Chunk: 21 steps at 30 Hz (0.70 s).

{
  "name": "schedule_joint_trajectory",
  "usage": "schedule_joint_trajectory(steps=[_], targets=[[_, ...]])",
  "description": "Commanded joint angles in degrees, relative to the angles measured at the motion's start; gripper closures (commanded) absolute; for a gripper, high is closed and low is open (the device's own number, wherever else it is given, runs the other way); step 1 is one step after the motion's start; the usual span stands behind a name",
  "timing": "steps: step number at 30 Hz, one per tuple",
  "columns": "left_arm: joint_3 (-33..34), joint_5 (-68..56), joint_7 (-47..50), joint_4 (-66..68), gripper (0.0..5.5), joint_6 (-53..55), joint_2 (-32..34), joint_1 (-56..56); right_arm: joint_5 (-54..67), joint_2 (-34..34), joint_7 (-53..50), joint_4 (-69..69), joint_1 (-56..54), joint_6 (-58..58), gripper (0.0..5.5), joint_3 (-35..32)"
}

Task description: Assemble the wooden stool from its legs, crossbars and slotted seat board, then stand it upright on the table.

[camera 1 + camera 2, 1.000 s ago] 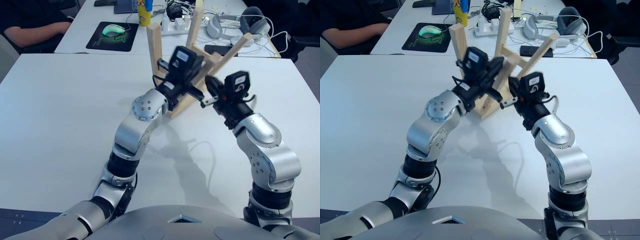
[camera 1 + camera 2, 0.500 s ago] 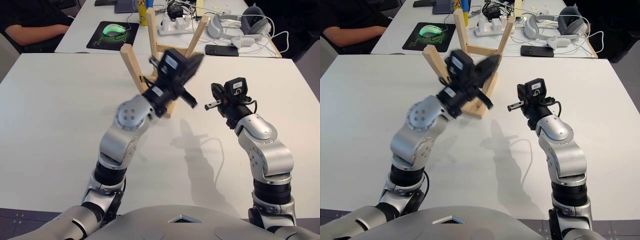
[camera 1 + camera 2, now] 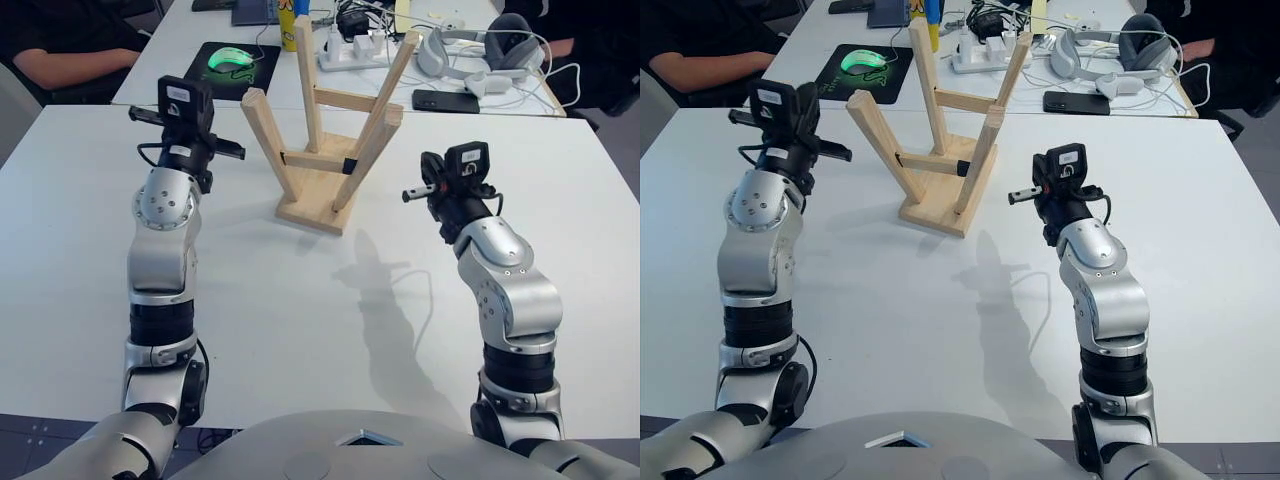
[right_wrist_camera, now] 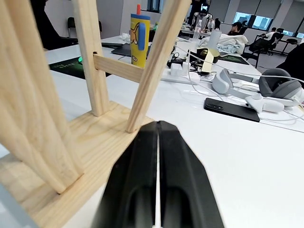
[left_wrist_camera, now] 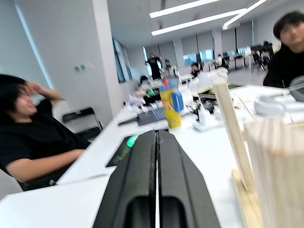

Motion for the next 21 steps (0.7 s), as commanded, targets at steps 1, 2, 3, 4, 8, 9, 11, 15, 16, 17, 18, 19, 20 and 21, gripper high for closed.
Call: schedule_joint_trajectory(steps=[1, 2, 3, 4, 8, 9, 11, 15, 16, 17, 18, 19, 20, 21], targets=[[-1.06, -0.82, -1.53, 6.13, 5.48, -1.41, -0.22, -3.97, -1.31, 2.08, -0.80, 1.63, -2.51, -0.48, 5.50, 2.20], [-1.55, -0.95, -2.22, 7.44, 5.48, -1.53, -0.21, -4.67, -1.61, 2.48, -0.68, 2.22, -2.82, -0.76, 5.50, 2.79], [-1.62, -1.21, -2.38, 8.32, 5.48, -1.81, -0.39, -5.22, -1.86, 2.82, -0.55, 2.84, -3.12, -0.97, 5.50, 3.33], [-2.11, -1.25, -2.99, 8.88, 5.48, -1.92, -0.29, -5.67, -2.10, 3.23, -0.47, 3.66, -3.70, -1.25, 5.50, 3.82], [-3.42, -2.15, -4.59, 8.31, 5.48, -1.52, -0.92, -5.63, -2.82, 3.86, 0.54, 6.02, -5.77, -2.98, 5.50, 5.29], [-4.12, -2.64, -5.63, 7.63, 5.48, -1.10, -1.06, -5.40, -2.89, 3.78, 0.71, 6.24, -6.03, -3.32, 5.50, 5.41], [-5.15, -3.84, -7.15, 5.79, 5.48, -0.36, -1.74, -4.68, -2.94, 3.55, 0.92, 6.41, -6.45, -3.75, 5.50, 5.15], [-6.79, -4.75, -7.81, 0.95, 5.48, 2.88, -2.57, -2.55, -3.28, 2.89, 1.70, 5.79, -6.90, -3.70, 5.50, 4.34], [-7.28, -4.88, -7.58, -0.40, 5.48, 3.78, -2.94, -1.90, -3.35, 2.66, 1.85, 5.34, -6.80, -3.53, 5.50, 4.17], [-7.74, -5.06, -7.14, -2.01, 5.48, 4.86, -3.57, -1.06, -3.34, 2.43, 1.95, 4.87, -6.67, -3.30, 5.50, 4.02], [-8.32, -4.91, -6.80, -3.24, 5.48, 5.86, -3.97, -0.36, -3.30, 2.28, 2.03, 4.59, -6.62, -3.14, 5.50, 3.87], [-8.89, -4.45, -6.37, -4.19, 5.48, 6.57, -4.22, 0.36, -3.26, 2.16, 2.07, 4.23, -6.49, -2.94, 5.50, 3.75], [-9.11, -4.17, -5.93, -4.68, 5.48, 7.05, -4.49, 0.93, -3.14, 2.08, 2.17, 3.95, -6.41, -2.70, 5.50, 3.64], [-9.08, -3.84, -5.25, -5.11, 5.48, 7.47, -4.64, 1.60, -3.06, 1.89, 2.40, 3.42, -6.18, -2.30, 5.50, 3.64]])
